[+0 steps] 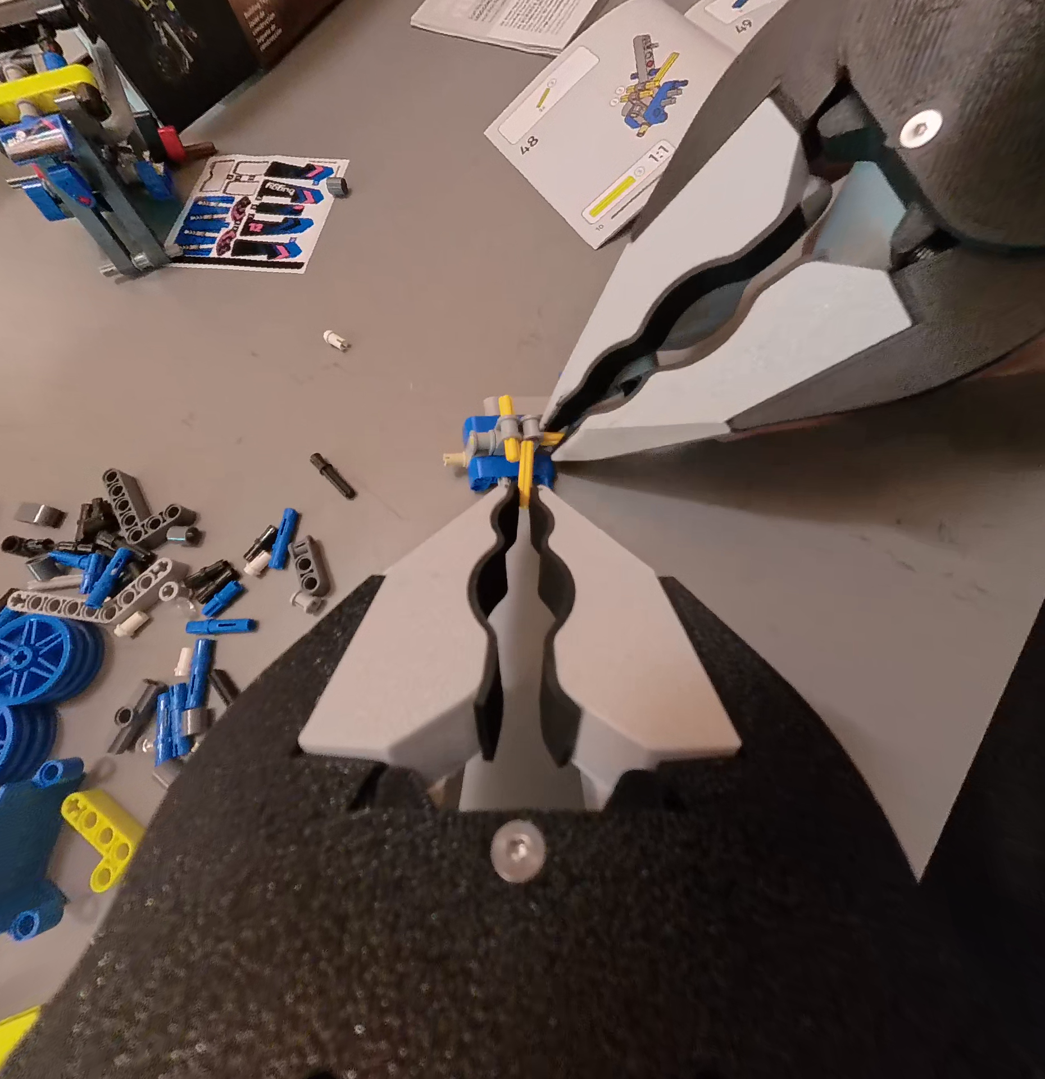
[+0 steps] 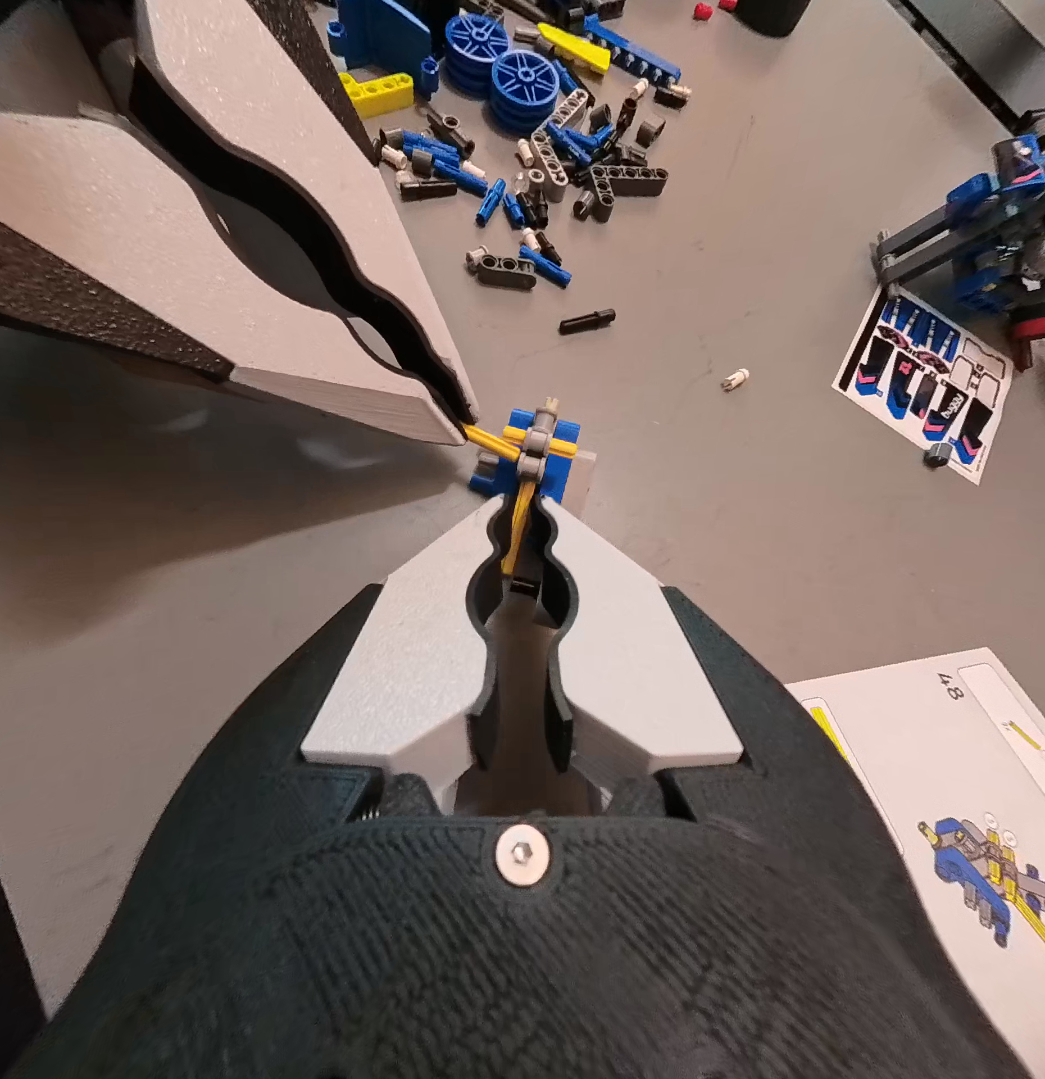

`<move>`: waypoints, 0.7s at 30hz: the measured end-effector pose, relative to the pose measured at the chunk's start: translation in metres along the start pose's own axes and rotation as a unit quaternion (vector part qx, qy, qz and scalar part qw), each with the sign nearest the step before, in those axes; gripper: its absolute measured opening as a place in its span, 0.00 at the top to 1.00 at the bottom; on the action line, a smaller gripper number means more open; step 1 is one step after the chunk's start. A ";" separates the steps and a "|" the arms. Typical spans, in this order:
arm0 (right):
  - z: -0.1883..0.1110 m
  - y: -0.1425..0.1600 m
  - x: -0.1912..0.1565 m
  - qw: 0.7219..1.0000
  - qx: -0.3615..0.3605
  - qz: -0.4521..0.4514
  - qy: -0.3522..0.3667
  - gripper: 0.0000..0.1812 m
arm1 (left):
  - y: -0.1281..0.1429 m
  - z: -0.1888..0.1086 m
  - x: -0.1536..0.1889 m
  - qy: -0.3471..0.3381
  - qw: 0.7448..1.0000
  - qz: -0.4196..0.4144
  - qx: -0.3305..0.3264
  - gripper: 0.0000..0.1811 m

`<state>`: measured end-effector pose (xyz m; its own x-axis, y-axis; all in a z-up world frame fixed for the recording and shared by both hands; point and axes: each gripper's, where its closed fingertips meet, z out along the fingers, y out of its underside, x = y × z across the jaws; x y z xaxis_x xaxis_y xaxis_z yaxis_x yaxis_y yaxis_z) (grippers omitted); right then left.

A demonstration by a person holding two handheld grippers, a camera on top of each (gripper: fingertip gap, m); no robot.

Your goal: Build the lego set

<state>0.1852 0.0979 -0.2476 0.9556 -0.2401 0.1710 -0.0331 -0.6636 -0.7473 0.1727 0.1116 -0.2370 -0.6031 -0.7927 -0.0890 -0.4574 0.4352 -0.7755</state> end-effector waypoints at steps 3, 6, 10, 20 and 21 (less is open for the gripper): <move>0.001 0.000 0.001 1.000 0.006 0.000 -0.006 0.98 | 0.000 0.001 0.001 0.002 1.000 0.000 0.000 1.00; 0.001 0.000 0.001 1.000 0.013 0.013 -0.016 0.98 | 0.000 0.003 0.001 -0.002 1.000 -0.004 -0.001 1.00; 0.002 0.000 0.002 1.000 0.012 0.011 -0.013 0.98 | -0.001 0.002 0.001 -0.007 1.000 -0.018 0.003 1.00; 0.005 -0.002 0.003 0.999 0.010 0.036 -0.019 0.98 | -0.001 0.004 -0.003 -0.068 0.998 0.009 -0.010 1.00; 0.005 -0.002 0.004 0.999 0.009 0.035 -0.016 0.98 | -0.001 0.004 -0.004 -0.082 0.996 0.024 -0.016 1.00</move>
<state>0.1903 0.1015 -0.2487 0.9600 -0.2625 0.0974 -0.0949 -0.6324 -0.7688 0.1781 0.1124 -0.2389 -0.5112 -0.8285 -0.2286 -0.4525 0.4856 -0.7479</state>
